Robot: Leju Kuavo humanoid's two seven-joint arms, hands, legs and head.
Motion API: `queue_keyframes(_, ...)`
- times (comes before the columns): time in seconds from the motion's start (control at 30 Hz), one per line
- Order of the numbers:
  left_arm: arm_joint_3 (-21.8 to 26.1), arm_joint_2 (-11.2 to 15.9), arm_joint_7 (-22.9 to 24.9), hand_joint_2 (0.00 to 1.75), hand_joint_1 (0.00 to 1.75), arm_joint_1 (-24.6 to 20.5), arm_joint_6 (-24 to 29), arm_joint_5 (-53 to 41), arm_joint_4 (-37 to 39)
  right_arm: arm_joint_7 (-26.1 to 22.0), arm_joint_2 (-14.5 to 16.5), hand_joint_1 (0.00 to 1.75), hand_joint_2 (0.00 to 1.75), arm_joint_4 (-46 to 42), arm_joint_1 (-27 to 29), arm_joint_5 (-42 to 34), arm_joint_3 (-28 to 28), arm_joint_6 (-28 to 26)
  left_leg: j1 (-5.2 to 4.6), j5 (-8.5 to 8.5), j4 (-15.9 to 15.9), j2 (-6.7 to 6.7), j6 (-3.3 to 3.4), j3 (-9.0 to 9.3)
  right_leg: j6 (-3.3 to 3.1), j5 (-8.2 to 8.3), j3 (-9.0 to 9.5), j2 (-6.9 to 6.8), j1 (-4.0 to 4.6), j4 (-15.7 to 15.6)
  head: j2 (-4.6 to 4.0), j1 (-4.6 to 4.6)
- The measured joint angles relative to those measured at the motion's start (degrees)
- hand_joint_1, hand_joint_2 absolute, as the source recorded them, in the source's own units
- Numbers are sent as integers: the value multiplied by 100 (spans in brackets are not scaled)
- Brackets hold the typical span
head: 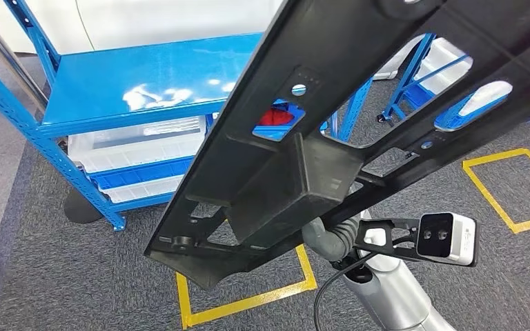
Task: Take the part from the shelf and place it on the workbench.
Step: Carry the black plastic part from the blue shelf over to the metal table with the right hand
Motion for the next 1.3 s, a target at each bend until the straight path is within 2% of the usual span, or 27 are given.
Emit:
queue_keyframes(0.07, -12, -12, -11, 175, 0, -4, -16, -13, 0, -5, 3, 175, 175, -42, 32, 118, -4, -19, -14, -3, 28, 61, -38, -4, -36, 269, 437, -214, 19, -805, 0, 0)
queue_keyframes(0.1, -16, -17, -13, 175, 0, -6, -19, -17, 0, -7, 7, 175, 175, -71, 50, 153, -7, -25, -25, -2, 38, 91, -70, -7, -64, 323, 548, -281, 40, -1037, 0, 0)
queue_keyframes(0.13, -18, -20, -14, 175, 0, -7, -18, -19, 0, -8, 11, 175, 175, -99, 75, 183, -10, -29, -37, 1, 42, 125, -105, -9, -94, 325, 572, -303, 62, -1130, 0, 0)
queue_keyframes(0.2, -19, -33, -13, 175, 0, -16, -8, -8, 0, -4, 16, 175, 175, -153, 130, 238, -19, -22, -44, 6, 33, 198, -177, -7, -169, 366, 535, -189, 70, -1142, 0, 0)
queue_keyframes(0.27, -18, -54, 0, 175, 0, -30, 27, 16, 0, 4, 25, 175, 175, -197, 154, 276, -24, -5, -28, -124, 165, 86, -239, -57, -253, 423, 517, -89, 43, -1178, 0, -1)
queue_keyframes(0.3, -16, -65, 14, 175, 0, -31, 52, 32, 0, 7, 36, 175, 175, -211, 157, 285, -24, -1, -18, -292, 400, -28, -261, -153, -291, 451, 507, -38, 31, -1194, 0, -1)
queue_keyframes(0.37, -12, -85, 60, 175, 0, -17, 103, 69, 0, 11, 60, 175, 175, -222, 168, 319, -24, -9, -11, -719, 1184, -209, -280, -473, -332, 483, 465, 84, 46, -1192, 0, -1)
queue_keyframes(0.4, -9, -92, 85, 175, 0, -9, 126, 85, 0, 17, 67, 175, 175, -224, 182, 355, -24, -21, -12, -855, 1537, -237, -283, -619, -341, 495, 446, 154, 57, -1186, 0, -1)
queue_keyframes(0.43, -7, -98, 111, 175, 0, -3, 141, 93, 0, 23, 70, 175, 175, -231, 199, 405, -25, -43, -12, -880, 1710, -249, -279, -683, -345, 503, 431, 226, 67, -1176, 0, -1)
queue_keyframes(0.47, -5, -104, 135, 175, 0, -1, 150, 98, 0, 28, 72, 175, 175, -244, 217, 461, -25, -74, -12, -791, 1653, -255, -266, -637, -344, 508, 423, 296, 73, -1162, 0, -1)
queue_keyframes(0.5, -4, -108, 159, 175, 0, -2, 148, 91, 0, 30, 72, 175, 175, -266, 232, 517, -26, -109, -12, -608, 1363, -280, -246, -482, -341, 508, 420, 368, 76, -1145, 0, 0)
queue_keyframes(0.57, -4, -113, 211, 175, 0, -6, 125, 65, 0, 11, 71, 175, 175, -328, 250, 609, -37, -182, -8, -275, 553, -493, -188, -82, -314, 503, 403, 501, 83, -1102, 0, 0)
queue_keyframes(0.6, -5, -116, 241, 175, 0, -10, 108, 45, 1, -9, 70, 175, 175, -357, 259, 648, -44, -208, -7, -193, 260, -603, -168, 59, -285, 507, 378, 563, 77, -1083, 0, -1)
queue_keyframes(0.63, -6, -118, 268, 175, 0, -14, 91, 27, 1, -36, 67, 175, 175, -385, 274, 691, -52, -230, -13, -183, 116, -682, -153, 122, -248, 518, 349, 618, 66, -1074, 0, -1)
queue_keyframes(0.7, -9, -133, 313, 175, 0, -28, 56, -5, 1, -91, 56, 175, 175, -441, 316, 800, -64, -265, -17, -177, 57, -639, -128, 139, -164, 560, 298, 732, 45, -1085, 0, -1)
queue_keyframes(0.73, -12, -146, 325, 175, 0, -39, 35, -14, 2, -113, 49, 175, 175, -478, 342, 870, -68, -286, -7, -152, 22, -577, -102, 146, -129, 558, 279, 717, 51, -1076, 0, -1)
queue_keyframes(0.8, -16, -180, 328, 175, 0, -57, -16, -21, 4, -150, 37, 175, 175, -562, 381, 1011, -66, -320, 26, -100, -48, -436, -39, 159, -70, 375, 141, 479, 77, -806, 0, -1)
queue_keyframes(0.87, -16, -200, 308, 175, 0, -52, -57, -15, 4, -184, 31, 175, 175, -628, 423, 1104, -52, -331, 20, -89, -62, -288, -9, 152, -29, 0, -183, 190, 56, -118, 0, 0)
queue_keyframes(0.9, -16, -209, 291, 175, 0, -45, -66, -10, 4, -197, 25, 175, 175, -646, 442, 1126, -43, -332, 15, -91, -61, -213, -8, 147, -8, -139, -352, 137, 33, 234, 0, 0)
queue_keyframes(0.93, -15, -221, 268, 175, 0, -42, -69, -5, 4, -205, 14, 175, 175, -658, 457, 1133, -34, -333, 13, -94, -59, -137, -9, 145, 13, -187, -451, 110, 12, 447, 0, 0)
queue_keyframes(0.97, -15, -234, 238, 175, 0, -44, -69, -1, 4, -210, 1, 175, 175, -668, 461, 1127, -24, -335, 14, -99, -55, -64, -15, 146, 33, -124, -443, 88, -10, 449, 0, 0)
queue_keyframes(1.0, -15, -250, 204, 175, 0, -49, -64, -2, 4, -211, -13, 175, 175, -680, 452, 1112, -9, -339, 16, -108, -49, 2, -27, 150, 45, 34, -312, 49, -30, 214, 0, 0)
queue_keyframes(1.07, -16, -279, 129, 175, 0, -58, -34, -7, 4, -208, -34, 175, 175, -727, 398, 1071, 27, -368, 3, -137, -27, 105, -73, 163, 27, 371, 127, -184, -27, -588, 0, 0)
queue_keyframes(1.13, -18, -291, 86, 175, 0, -63, -5, -24, 4, -161, -45, 175, 175, -808, 298, 1031, 74, -449, -26, -167, -5, 194, -137, 173, -50, 486, 353, -351, 12, -1055, 0, 0)
queue_keyframes(1.17, -19, -291, 82, 175, 0, -63, 11, -36, 4, -117, -48, 175, 175, -857, 244, 1011, 101, -507, -40, -175, -5, 243, -172, 179, -95, 468, 350, -344, 37, -1088, 0, 0)
queue_keyframes(1.23, -22, -288, 88, 175, 0, -68, 59, -55, 4, -35, -55, 175, 175, -968, 159, 967, 151, -612, -28, -202, 0, 316, -239, 195, -172, 492, 325, -211, 31, -1103, 0, -1)
queue_keyframes(1.3, -25, -279, 91, 175, 0, -66, 125, -57, 4, -29, -72, 175, 175, -1068, 90, 884, 183, -678, -2, -392, 236, 131, -283, 111, -252, 529, 329, -93, 7, -1139, 0, -1)
